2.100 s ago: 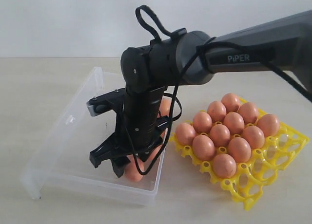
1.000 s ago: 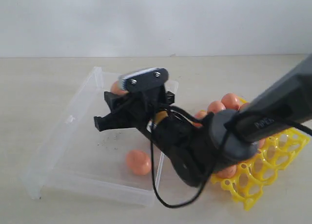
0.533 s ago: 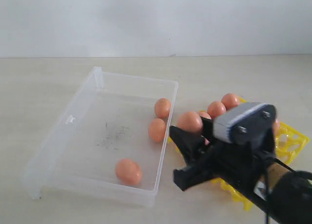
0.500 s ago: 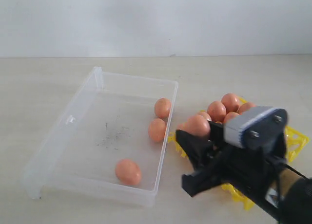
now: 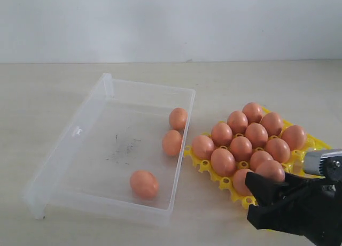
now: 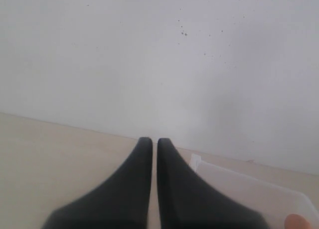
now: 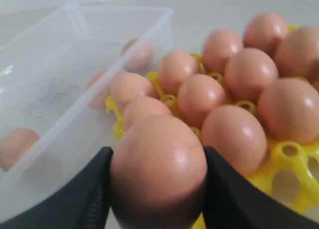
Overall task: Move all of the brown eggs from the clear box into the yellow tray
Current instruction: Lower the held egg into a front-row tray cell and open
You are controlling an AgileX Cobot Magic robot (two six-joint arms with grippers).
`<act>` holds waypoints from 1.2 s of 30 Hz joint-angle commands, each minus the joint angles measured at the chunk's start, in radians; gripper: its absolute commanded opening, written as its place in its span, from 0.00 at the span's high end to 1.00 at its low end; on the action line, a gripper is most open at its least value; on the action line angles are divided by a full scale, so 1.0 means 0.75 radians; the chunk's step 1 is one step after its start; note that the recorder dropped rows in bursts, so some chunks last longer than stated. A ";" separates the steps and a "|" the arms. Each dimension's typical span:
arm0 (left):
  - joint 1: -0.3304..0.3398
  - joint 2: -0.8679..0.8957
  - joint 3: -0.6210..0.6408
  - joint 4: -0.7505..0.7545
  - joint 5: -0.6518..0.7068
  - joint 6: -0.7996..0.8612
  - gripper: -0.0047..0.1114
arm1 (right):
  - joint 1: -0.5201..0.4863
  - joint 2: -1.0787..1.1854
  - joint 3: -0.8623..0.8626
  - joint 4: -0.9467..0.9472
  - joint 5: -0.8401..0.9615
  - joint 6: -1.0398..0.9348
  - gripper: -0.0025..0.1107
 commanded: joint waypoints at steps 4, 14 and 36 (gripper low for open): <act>-0.010 -0.004 -0.004 -0.004 0.000 0.010 0.93 | -0.001 0.001 0.004 0.048 0.158 0.042 0.98; -0.010 -0.004 -0.004 -0.004 0.000 0.010 0.93 | -0.001 0.001 -0.086 0.233 0.436 -0.087 0.98; -0.010 -0.004 -0.004 -0.004 0.000 0.010 0.93 | -0.054 0.343 -0.473 0.200 0.285 -0.467 0.98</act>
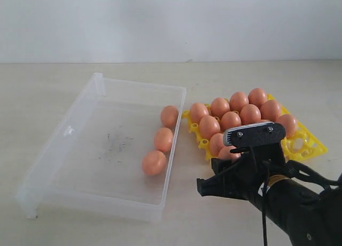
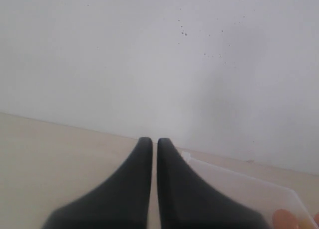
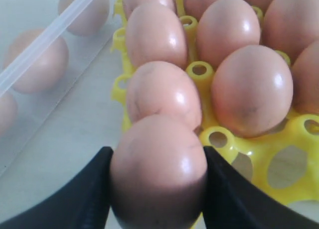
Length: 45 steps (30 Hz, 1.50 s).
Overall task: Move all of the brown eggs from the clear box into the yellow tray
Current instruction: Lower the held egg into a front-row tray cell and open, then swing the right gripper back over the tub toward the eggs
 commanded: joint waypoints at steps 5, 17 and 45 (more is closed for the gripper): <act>-0.010 -0.004 -0.004 -0.004 0.000 0.010 0.93 | -0.011 0.002 0.035 -0.032 -0.081 -0.119 0.98; -0.010 -0.004 -0.004 -0.004 0.000 0.010 0.93 | -0.011 -0.004 0.032 -0.019 -0.024 -0.038 0.44; -0.010 -0.004 -0.004 -0.004 0.000 0.010 0.93 | 0.087 -0.432 -0.367 -0.726 1.104 0.228 0.98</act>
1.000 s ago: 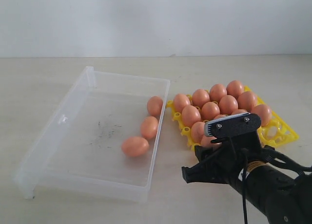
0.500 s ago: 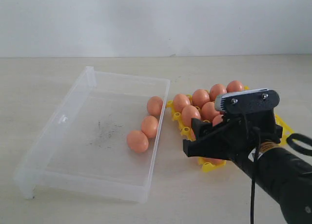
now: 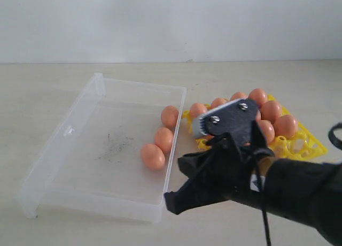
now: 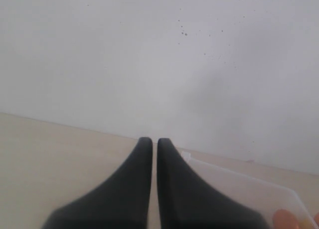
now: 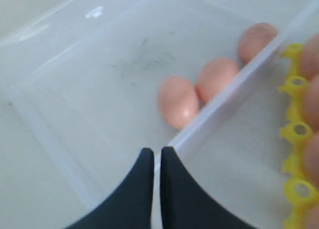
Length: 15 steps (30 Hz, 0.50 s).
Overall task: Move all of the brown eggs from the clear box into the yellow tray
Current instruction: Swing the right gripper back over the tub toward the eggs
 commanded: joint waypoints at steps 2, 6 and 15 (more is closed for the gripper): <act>-0.010 -0.004 -0.004 -0.004 0.000 0.010 0.93 | 0.004 0.073 -0.410 -0.207 0.714 0.017 0.96; -0.010 -0.004 -0.004 -0.004 0.000 0.010 0.93 | 0.002 0.196 -0.693 -0.209 1.038 -0.070 0.72; -0.010 -0.004 -0.004 -0.004 0.000 0.010 0.93 | 0.002 0.614 -1.269 -0.209 1.727 -0.154 0.52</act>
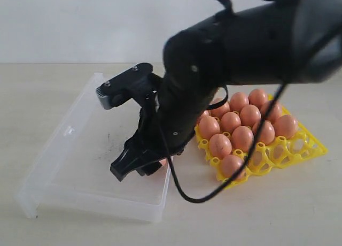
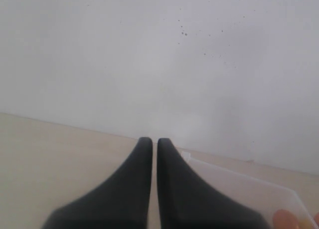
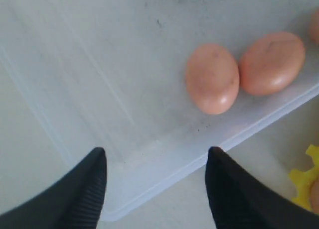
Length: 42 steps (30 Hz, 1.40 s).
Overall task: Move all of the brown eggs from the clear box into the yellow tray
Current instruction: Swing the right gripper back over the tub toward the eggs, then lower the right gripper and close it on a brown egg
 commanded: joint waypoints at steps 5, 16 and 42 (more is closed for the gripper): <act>-0.010 -0.004 -0.004 -0.004 0.000 0.010 0.93 | -0.041 0.328 -0.434 -0.008 0.315 -0.068 0.52; -0.010 -0.004 -0.004 -0.004 0.000 0.010 0.93 | -0.200 0.486 -0.564 0.270 0.323 -0.267 0.52; -0.010 -0.004 -0.004 -0.004 0.000 0.010 0.93 | -0.198 0.561 -0.529 0.142 0.051 -0.087 0.97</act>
